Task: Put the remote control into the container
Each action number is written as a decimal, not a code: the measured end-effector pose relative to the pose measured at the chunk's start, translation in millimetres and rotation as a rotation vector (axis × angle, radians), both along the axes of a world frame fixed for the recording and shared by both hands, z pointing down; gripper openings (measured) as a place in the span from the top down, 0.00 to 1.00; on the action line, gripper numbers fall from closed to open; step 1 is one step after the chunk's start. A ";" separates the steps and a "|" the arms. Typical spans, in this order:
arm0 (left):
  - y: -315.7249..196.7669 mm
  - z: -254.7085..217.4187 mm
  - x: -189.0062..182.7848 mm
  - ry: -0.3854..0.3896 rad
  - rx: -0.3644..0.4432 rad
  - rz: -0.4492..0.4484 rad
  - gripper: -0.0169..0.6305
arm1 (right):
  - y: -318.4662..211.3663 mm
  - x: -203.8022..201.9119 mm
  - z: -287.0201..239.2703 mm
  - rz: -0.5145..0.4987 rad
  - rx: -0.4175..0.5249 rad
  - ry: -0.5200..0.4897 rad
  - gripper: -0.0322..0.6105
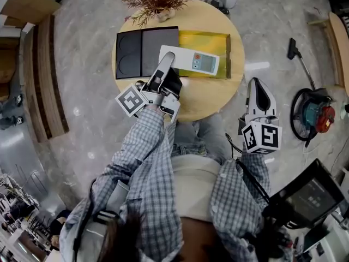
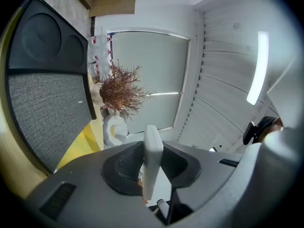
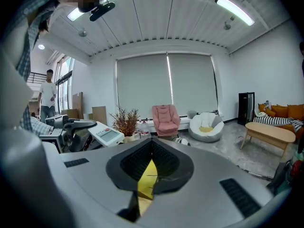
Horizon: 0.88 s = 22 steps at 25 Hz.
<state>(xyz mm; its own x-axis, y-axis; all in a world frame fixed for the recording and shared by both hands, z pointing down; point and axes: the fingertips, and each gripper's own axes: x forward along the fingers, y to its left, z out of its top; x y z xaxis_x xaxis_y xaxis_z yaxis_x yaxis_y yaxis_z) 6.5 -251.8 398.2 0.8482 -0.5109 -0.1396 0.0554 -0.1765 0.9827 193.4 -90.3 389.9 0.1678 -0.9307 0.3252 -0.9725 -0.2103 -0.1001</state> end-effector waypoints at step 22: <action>-20.1 66.3 57.0 -0.202 -0.070 -0.046 0.82 | -29.5 66.9 18.1 -0.045 -0.032 -0.036 0.94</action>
<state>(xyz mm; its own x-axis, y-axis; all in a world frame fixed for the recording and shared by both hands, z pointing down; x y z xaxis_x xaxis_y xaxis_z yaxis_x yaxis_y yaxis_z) 63.5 -271.9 464.5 0.8307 -0.5525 0.0685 -0.1510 -0.1051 0.9829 260.3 -119.8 408.0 0.1137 -0.9260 0.3600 -0.9769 -0.1701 -0.1291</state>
